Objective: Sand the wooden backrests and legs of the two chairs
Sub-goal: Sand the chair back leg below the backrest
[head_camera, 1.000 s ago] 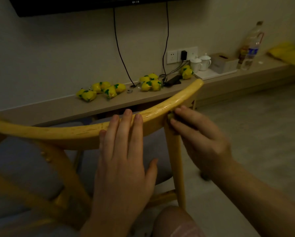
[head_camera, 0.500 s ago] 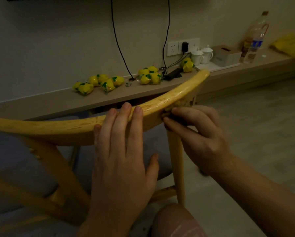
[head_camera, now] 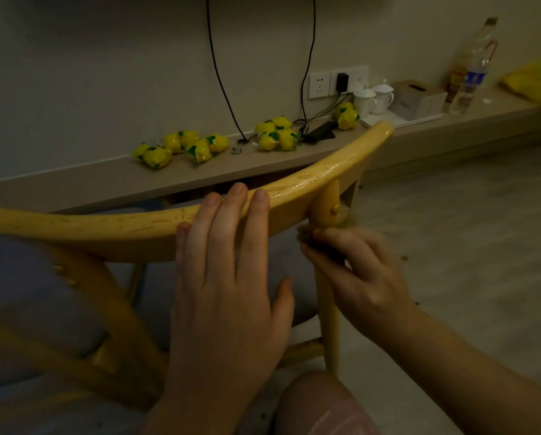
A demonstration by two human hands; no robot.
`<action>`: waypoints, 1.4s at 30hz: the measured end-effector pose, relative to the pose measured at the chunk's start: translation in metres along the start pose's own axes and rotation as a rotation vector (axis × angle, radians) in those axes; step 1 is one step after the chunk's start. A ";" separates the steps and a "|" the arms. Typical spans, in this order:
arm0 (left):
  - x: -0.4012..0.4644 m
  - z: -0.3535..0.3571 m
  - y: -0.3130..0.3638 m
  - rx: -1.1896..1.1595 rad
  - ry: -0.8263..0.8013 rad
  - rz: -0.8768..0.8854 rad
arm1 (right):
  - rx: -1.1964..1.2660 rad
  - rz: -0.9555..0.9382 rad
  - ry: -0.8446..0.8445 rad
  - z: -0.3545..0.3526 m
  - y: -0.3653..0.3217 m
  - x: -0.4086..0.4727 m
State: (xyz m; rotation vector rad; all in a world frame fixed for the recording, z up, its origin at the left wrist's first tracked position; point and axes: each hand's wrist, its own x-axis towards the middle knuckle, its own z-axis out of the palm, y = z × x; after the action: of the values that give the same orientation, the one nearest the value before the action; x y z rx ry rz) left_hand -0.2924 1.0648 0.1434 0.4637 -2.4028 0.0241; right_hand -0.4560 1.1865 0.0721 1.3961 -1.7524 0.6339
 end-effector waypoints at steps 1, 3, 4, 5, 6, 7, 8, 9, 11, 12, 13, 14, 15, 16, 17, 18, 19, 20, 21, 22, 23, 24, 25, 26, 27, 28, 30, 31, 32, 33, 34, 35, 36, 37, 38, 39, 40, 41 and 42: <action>0.000 0.000 0.000 -0.002 0.005 -0.002 | 0.008 -0.010 -0.056 0.001 -0.001 -0.013; -0.001 0.000 0.000 -0.001 0.009 -0.003 | 0.022 -0.017 -0.158 0.000 -0.004 -0.038; -0.001 0.001 -0.001 0.002 0.010 -0.001 | 0.029 -0.019 -0.181 0.001 -0.003 -0.046; -0.001 0.002 -0.002 0.007 0.011 0.002 | 0.037 -0.022 -0.176 0.001 -0.002 -0.050; -0.002 0.003 -0.002 0.015 0.011 0.006 | 0.048 -0.025 -0.151 0.002 0.000 -0.048; -0.001 0.004 -0.003 0.024 0.012 0.011 | 0.065 -0.022 -0.108 0.003 0.003 -0.043; -0.002 0.005 -0.002 0.027 0.014 0.012 | 0.098 -0.010 -0.056 0.002 0.008 -0.035; -0.002 0.005 -0.002 0.025 0.019 0.008 | 0.142 0.003 -0.008 0.002 0.014 -0.026; -0.001 0.006 -0.001 0.016 0.032 -0.003 | 0.197 -0.003 0.051 0.000 0.026 -0.017; -0.001 0.006 0.000 0.013 0.036 -0.003 | 0.194 -0.010 0.050 0.001 0.030 -0.020; -0.001 0.006 0.000 0.008 0.041 -0.002 | 0.187 -0.014 0.028 0.002 0.032 -0.029; -0.001 0.007 0.001 0.002 0.050 -0.001 | 0.182 -0.016 -0.014 0.003 0.033 -0.042; -0.001 0.007 0.000 -0.003 0.058 -0.001 | 0.179 -0.017 -0.075 0.006 0.033 -0.057; -0.001 0.007 0.000 -0.003 0.062 0.001 | 0.176 -0.020 -0.147 0.007 0.032 -0.071; -0.001 0.008 0.000 0.003 0.063 0.004 | 0.175 -0.023 -0.219 0.008 0.032 -0.081; -0.001 0.009 0.000 0.009 0.066 0.009 | 0.177 -0.029 -0.271 0.008 0.032 -0.086; -0.002 0.010 -0.001 0.012 0.072 0.012 | 0.185 -0.038 -0.289 0.007 0.034 -0.086; -0.002 0.011 -0.001 0.016 0.078 0.013 | 0.196 -0.044 -0.272 0.006 0.035 -0.082; -0.002 0.013 -0.002 0.022 0.081 0.014 | 0.203 -0.044 -0.228 0.004 0.036 -0.075; -0.002 0.014 -0.001 0.029 0.086 0.015 | 0.204 -0.040 -0.164 0.002 0.037 -0.065; -0.002 0.016 -0.001 0.033 0.093 0.014 | 0.204 -0.034 -0.091 0.002 0.037 -0.054; -0.002 0.016 -0.001 0.035 0.099 0.012 | 0.204 -0.025 -0.023 0.003 0.037 -0.044; -0.002 0.016 0.000 0.036 0.100 0.012 | 0.202 -0.010 0.030 0.005 0.034 -0.036; -0.002 0.016 0.000 0.036 0.099 0.010 | 0.196 0.008 0.061 0.009 0.030 -0.034; -0.001 0.016 0.000 0.035 0.096 0.009 | 0.180 0.017 0.062 0.012 0.026 -0.036; -0.002 0.015 0.000 0.033 0.091 0.008 | 0.154 0.014 0.035 0.016 0.022 -0.045; -0.002 0.014 -0.001 0.041 0.083 0.012 | 0.118 0.000 -0.050 0.021 0.018 -0.069; -0.002 0.013 -0.001 0.046 0.079 0.014 | 0.121 0.003 -0.092 0.022 0.018 -0.079; -0.002 0.013 -0.002 0.049 0.075 0.018 | 0.128 0.005 -0.123 0.023 0.017 -0.087; -0.002 0.012 -0.002 0.048 0.073 0.021 | 0.129 -0.001 -0.139 0.022 0.017 -0.090; -0.002 0.012 -0.003 0.047 0.077 0.023 | 0.125 -0.012 -0.139 0.022 0.016 -0.089; -0.002 0.012 -0.003 0.048 0.077 0.023 | 0.121 -0.020 -0.128 0.021 0.016 -0.086; -0.002 0.012 -0.002 0.049 0.074 0.020 | 0.119 -0.021 -0.107 0.020 0.015 -0.081; -0.002 0.012 -0.001 0.048 0.074 0.016 | 0.115 -0.018 -0.078 0.019 0.015 -0.074; -0.001 0.012 -0.001 0.046 0.077 0.012 | 0.107 -0.010 -0.049 0.018 0.016 -0.068; -0.001 0.012 0.000 0.043 0.080 0.010 | 0.098 0.003 -0.029 0.018 0.015 -0.063; -0.001 0.012 0.000 0.041 0.081 0.008 | 0.086 0.014 -0.019 0.020 0.014 -0.061; -0.001 0.012 0.000 0.041 0.081 0.007 | 0.073 0.017 -0.020 0.022 0.011 -0.064; -0.001 0.012 0.000 0.041 0.082 0.005 | 0.058 0.013 -0.036 0.024 0.008 -0.072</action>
State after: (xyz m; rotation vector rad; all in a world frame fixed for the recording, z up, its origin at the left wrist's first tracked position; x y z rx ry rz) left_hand -0.2991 1.0637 0.1335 0.4672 -2.3272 0.0932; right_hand -0.4646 1.2100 0.0002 1.4449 -1.7851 0.6749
